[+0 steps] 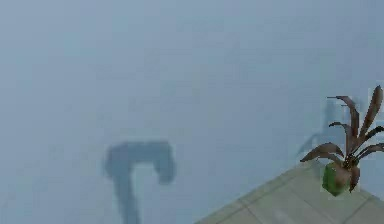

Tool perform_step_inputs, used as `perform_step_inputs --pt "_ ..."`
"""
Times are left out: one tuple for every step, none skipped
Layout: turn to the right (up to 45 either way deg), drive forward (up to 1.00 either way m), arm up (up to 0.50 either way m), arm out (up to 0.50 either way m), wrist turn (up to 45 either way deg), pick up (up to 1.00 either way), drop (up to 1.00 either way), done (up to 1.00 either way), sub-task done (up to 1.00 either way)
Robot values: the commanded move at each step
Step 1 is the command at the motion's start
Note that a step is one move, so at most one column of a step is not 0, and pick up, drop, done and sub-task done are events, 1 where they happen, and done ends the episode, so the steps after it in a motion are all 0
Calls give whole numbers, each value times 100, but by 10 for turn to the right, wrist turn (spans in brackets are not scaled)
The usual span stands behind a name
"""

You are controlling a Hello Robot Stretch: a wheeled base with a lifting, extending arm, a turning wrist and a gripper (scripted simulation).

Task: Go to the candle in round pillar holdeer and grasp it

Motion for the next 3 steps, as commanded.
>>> perform_step_inputs --pt "450 0 0 0 0 0 0 0 0" --pt "450 0 0 0 0 0 0 0 0" --pt "450 0 0 0 0 0 0 0 0"
